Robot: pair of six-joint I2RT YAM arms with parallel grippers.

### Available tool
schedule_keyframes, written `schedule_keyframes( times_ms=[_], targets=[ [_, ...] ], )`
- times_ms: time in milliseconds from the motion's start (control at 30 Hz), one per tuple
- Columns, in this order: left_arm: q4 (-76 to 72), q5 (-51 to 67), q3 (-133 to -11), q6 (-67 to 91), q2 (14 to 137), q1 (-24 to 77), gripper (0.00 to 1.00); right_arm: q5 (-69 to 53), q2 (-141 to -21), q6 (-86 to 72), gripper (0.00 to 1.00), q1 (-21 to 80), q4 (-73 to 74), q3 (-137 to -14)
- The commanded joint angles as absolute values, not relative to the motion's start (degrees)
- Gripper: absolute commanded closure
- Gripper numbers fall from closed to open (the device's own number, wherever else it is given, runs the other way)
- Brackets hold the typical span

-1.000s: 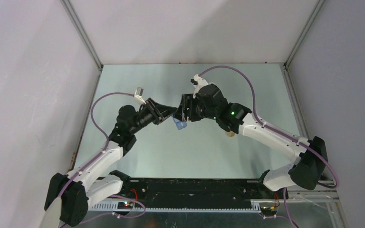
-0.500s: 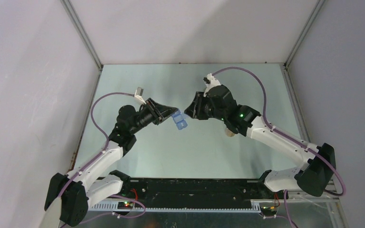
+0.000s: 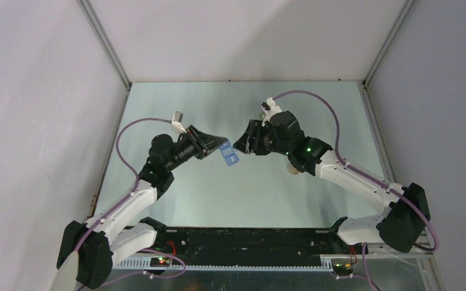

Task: Sort the pills into containers
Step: Open the pill container, then place the pill container at the center of the board.

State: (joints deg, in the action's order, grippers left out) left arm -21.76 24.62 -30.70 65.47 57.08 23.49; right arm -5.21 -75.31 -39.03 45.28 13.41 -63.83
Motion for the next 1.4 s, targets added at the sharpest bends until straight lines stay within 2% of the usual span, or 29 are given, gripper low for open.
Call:
schedule_keyframes(
  times_ms=[0,300,367,400,467,500,533,567,633,767,1067,1367],
  targets=[
    [-24.4,25.7,-30.7,65.0,56.4,23.5,1.0,-11.9,-73.1,-39.5,0.45,43.8,5.4,-61.8],
    [-24.7,25.8,-30.5,65.1,56.7,23.5,1.0,-17.5,-72.6,-39.9,0.72,42.2,-1.3,-58.5],
    [-24.6,25.8,-30.4,65.1,56.7,23.5,0.99,-17.5,-72.7,-39.7,0.8,42.3,-1.7,-58.4],
    [-24.6,25.8,-30.3,65.1,56.6,23.5,0.94,-17.6,-72.8,-39.5,0.86,42.2,-1.9,-58.4],
    [-24.5,25.9,-30.3,64.9,56.6,23.5,0.76,-17.5,-72.8,-39.3,0.95,42.3,-1.8,-58.4],
    [-24.4,25.8,-30.3,64.9,56.6,23.5,0.58,-17.4,-72.8,-39.2,1.0,42.2,-1.6,-58.4],
    [-24.0,25.6,-30.3,64.6,56.5,23.5,0.5,-17.3,-73.0,-39.0,1.0,42.2,-1.4,-58.4],
    [-23.8,25.1,-30.3,64.5,56.5,23.5,0.36,-17.2,-73.1,-38.9,1.0,42.2,-0.9,-58.4],
    [-22.9,24.2,-30.3,63.8,56.1,23.5,0.2,-16.5,-73.4,-38.4,1.0,42.4,0.5,-58.4],
    [-17.8,20.8,-30.5,61.6,54.3,23.4,0.02,-14.5,-74.7,-37.0,1.0,42.8,2.5,-57.4],
    [-8.0,12.7,-30.7,57.0,51.5,22.5,0.01,-13.8,-85.1,-35.8,1.0,44.2,-1.4,-54.2],
    [-6.0,11.3,-30.7,55.9,50.4,22.0,0.01,-15.8,-97.0,-35.5,1.0,45.0,-7.5,-54.1]
  ],
)
